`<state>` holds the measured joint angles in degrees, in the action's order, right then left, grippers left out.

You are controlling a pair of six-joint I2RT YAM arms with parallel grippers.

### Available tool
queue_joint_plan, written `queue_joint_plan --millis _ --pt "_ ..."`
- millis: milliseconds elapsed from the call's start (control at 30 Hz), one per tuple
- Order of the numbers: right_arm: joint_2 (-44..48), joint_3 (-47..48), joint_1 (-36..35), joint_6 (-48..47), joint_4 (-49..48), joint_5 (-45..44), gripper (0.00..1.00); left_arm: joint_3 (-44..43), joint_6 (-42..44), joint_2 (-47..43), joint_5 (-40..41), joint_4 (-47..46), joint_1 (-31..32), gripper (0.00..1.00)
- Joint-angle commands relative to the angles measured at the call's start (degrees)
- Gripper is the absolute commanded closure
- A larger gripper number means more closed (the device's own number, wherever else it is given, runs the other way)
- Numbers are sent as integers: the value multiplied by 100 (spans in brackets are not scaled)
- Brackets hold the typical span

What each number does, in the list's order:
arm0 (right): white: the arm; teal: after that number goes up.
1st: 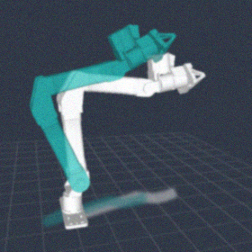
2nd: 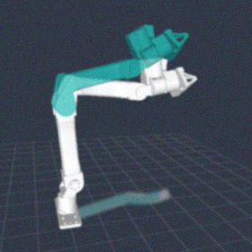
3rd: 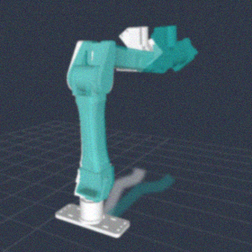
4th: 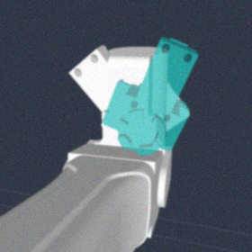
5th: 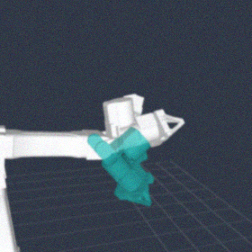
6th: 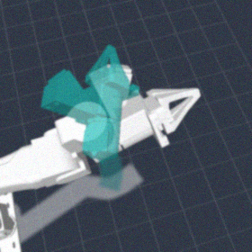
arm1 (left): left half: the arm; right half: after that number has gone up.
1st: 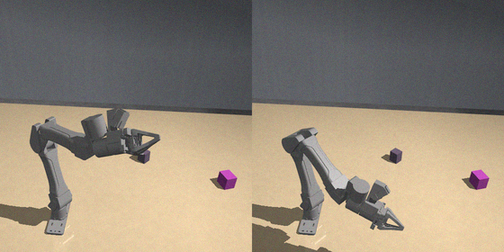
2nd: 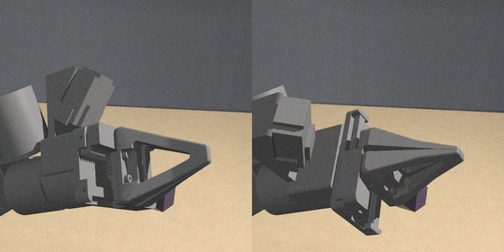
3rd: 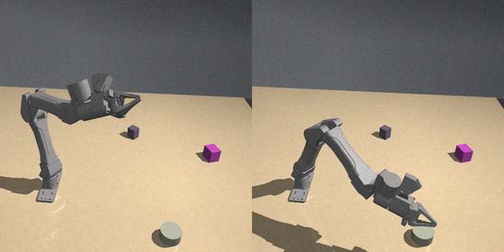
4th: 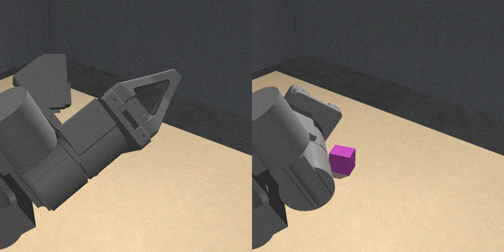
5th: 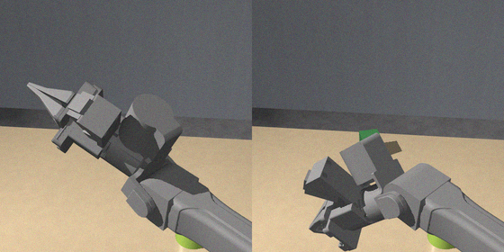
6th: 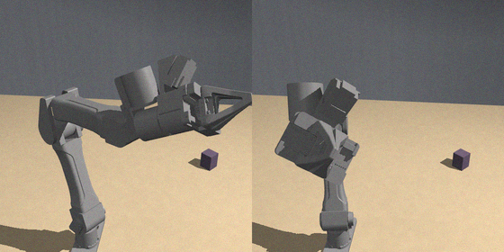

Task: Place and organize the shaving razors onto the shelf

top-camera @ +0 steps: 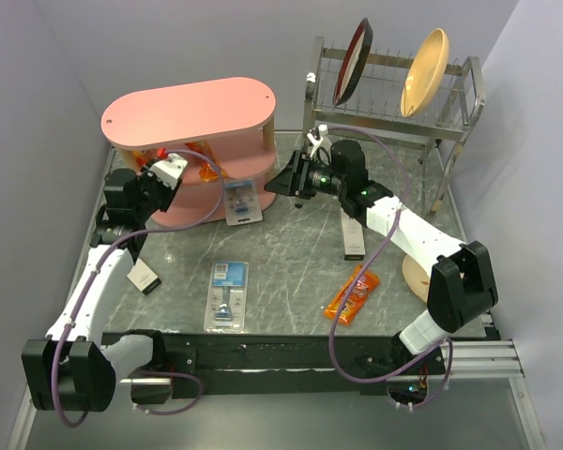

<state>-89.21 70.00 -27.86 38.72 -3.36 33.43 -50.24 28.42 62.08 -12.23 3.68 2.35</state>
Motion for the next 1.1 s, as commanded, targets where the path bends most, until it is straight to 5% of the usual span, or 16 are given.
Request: queue_joint_plan --millis 0,400,700,1067 --pt "-97 5 43 22 -236 -21 35 -276 -162 154 -254 -210 29 57" --pt "-123 -12 131 22 -236 -65 35 -618 -223 858 18 -544 222 60" --pt "-246 14 167 144 -280 -73 35 -689 171 779 107 -97 292 88" --pt "-299 41 175 250 -332 -109 35 -443 760 428 -78 238 284 99"
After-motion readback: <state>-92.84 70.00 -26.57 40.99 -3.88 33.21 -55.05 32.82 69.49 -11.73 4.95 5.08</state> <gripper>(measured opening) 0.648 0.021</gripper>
